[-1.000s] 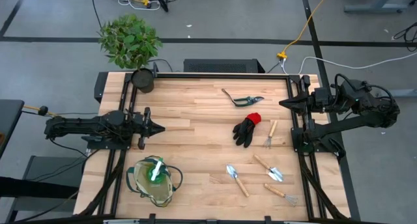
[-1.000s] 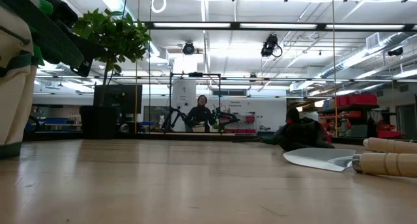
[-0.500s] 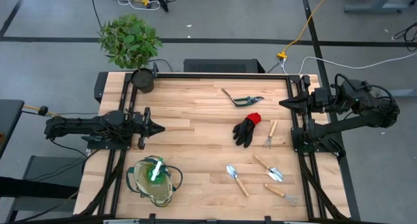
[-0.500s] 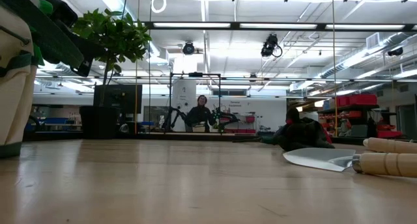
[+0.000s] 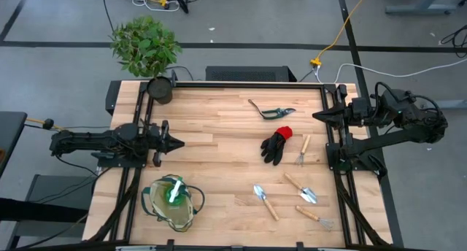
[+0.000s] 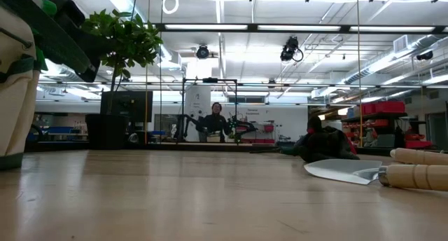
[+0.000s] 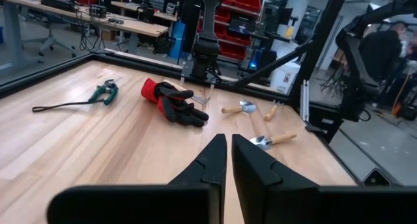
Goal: Pick & Place Garden tools in Gardening bag
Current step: Put the shear scissors into the gardening bag
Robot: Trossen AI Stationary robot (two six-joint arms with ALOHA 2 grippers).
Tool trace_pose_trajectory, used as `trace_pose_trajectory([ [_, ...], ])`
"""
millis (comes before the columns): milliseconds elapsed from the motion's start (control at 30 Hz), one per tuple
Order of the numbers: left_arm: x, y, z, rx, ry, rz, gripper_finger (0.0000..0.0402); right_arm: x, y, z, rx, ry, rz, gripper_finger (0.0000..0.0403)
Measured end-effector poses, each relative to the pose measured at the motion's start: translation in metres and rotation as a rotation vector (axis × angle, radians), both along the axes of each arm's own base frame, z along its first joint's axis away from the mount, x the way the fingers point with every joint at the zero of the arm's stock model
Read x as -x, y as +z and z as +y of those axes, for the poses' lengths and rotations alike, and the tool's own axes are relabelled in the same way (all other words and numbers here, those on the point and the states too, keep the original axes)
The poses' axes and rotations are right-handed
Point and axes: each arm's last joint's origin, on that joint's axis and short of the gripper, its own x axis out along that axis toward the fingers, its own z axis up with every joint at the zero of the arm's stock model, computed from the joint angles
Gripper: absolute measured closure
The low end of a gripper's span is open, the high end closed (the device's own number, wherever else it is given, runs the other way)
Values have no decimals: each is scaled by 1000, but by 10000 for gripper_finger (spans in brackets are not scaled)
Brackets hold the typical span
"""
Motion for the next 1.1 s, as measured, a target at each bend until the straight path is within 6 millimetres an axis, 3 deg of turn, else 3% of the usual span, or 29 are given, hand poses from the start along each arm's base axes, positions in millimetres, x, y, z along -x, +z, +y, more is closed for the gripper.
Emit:
trace_pose_trajectory([
  [233,0,1,0,-7,-1,-9,396,0,0,0,0,0,0,392],
  [1100,0,1,0,-1,-2,-9,388,-14,-4,2,-73,-6,47,392],
])
